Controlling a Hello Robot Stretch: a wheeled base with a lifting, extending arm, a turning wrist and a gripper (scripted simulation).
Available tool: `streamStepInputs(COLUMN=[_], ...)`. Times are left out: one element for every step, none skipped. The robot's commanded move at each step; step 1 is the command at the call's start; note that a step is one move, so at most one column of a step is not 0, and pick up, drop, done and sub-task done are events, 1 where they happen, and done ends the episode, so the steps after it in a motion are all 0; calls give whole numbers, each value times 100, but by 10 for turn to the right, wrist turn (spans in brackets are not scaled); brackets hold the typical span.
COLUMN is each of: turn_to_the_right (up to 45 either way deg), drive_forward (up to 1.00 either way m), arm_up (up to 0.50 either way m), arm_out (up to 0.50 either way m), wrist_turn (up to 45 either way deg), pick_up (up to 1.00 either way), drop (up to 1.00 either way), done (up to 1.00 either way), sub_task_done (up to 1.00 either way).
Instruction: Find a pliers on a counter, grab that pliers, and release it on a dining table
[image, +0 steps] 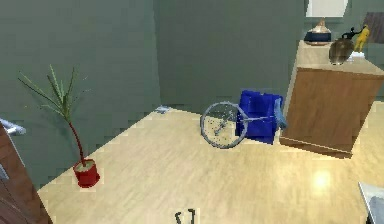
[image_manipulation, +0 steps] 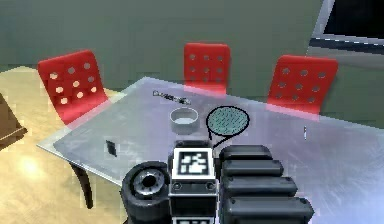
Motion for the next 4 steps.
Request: streamStepInputs(turn_to_the_right=[0, 0, 0, 0], drive_forward=[0, 0, 0, 0], arm_up=[0, 0, 0, 0], arm_out=[48, 0, 0, 0], wrist_turn=[0, 450, 450, 450], pick_up=[0, 0, 0, 0], drop=[0, 0, 0, 0], done=[0, 0, 0, 0], sub_task_done=[0, 0, 0, 0])
